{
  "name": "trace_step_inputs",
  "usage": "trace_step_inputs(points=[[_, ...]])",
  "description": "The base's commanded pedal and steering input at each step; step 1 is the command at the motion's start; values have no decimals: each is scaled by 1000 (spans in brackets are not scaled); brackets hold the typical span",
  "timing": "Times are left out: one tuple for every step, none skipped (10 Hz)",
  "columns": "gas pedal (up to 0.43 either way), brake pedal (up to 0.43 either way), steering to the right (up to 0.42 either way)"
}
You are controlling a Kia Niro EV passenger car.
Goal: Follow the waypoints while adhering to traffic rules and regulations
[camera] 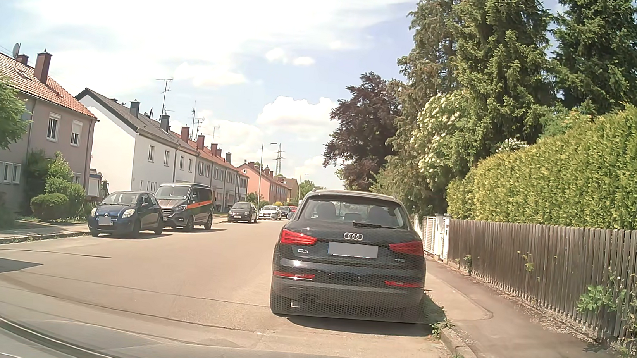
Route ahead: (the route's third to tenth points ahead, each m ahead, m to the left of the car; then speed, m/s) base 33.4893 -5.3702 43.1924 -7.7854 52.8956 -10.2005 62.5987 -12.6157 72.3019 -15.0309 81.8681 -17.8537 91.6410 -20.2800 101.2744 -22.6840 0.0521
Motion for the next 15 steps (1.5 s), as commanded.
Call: trace_step_inputs(points=[[0,159,56],[0,152,56],[0,152,56],[0,152,56],[0,152,56],[0,152,56],[0,152,55],[0,152,56],[0,152,56],[0,146,56],[0,146,50],[0,146,22],[0,146,-47],[0,140,-124],[0,140,-194]])
